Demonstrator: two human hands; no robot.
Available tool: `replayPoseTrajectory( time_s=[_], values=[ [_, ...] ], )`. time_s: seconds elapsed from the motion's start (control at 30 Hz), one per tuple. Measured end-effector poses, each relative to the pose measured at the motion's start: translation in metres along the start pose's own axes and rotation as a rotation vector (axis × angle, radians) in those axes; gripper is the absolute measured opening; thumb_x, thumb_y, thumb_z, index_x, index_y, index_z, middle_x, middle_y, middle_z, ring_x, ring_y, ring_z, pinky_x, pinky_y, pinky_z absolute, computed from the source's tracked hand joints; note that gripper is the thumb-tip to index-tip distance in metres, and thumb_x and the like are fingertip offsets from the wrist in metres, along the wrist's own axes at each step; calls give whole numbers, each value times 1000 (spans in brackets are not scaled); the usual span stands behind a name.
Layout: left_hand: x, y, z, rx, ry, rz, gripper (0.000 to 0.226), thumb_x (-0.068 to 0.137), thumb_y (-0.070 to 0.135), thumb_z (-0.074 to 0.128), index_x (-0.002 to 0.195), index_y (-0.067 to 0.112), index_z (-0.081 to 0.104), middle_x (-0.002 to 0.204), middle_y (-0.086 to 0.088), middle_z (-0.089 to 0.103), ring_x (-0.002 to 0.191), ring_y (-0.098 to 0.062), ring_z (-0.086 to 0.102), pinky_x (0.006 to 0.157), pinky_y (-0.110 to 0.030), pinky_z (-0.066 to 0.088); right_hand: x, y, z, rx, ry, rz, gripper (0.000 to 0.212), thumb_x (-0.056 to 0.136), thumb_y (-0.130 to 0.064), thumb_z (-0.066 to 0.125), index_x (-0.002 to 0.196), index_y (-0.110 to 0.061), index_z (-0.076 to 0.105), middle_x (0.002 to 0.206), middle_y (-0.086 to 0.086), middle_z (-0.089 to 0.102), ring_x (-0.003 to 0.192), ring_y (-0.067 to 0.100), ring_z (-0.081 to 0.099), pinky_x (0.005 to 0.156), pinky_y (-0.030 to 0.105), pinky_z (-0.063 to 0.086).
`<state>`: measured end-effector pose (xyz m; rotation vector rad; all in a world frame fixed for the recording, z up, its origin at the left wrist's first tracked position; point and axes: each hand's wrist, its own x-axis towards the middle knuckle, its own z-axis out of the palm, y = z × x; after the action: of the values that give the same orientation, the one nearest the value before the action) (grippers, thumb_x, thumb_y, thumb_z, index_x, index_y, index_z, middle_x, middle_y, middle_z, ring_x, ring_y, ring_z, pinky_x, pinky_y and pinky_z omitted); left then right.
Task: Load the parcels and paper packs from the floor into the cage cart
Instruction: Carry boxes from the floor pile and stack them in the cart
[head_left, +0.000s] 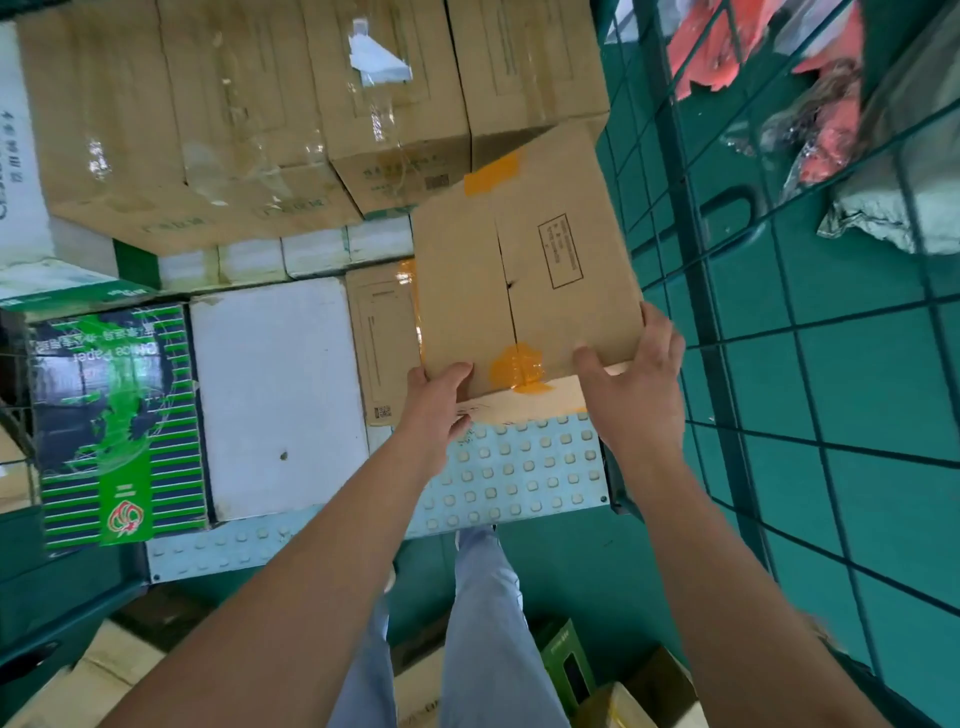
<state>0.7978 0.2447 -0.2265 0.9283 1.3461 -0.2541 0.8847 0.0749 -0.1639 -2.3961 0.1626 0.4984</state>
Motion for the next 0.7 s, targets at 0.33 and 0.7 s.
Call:
replayPoseTrajectory(
  time_s=[0.33, 0.7],
  values=[
    [-93, 29, -108, -123, 54, 96, 46, 99, 34, 67, 137, 22, 43, 130, 0, 56, 115, -16, 59, 93, -42, 59, -70, -100, 1, -34, -171, -144, 80, 92, -43, 65, 158, -23, 24, 150, 3, 34, 109, 28, 60, 82, 42, 52],
    [-133, 15, -289, -248, 183, 78, 49, 96, 47, 67, 136, 29, 48, 131, -2, 62, 117, -21, 61, 73, -36, 56, -160, -200, 95, -158, -437, -199, 77, 94, -51, 61, 156, -22, 27, 144, 10, 37, 122, 35, 53, 85, 37, 40]
  ],
)
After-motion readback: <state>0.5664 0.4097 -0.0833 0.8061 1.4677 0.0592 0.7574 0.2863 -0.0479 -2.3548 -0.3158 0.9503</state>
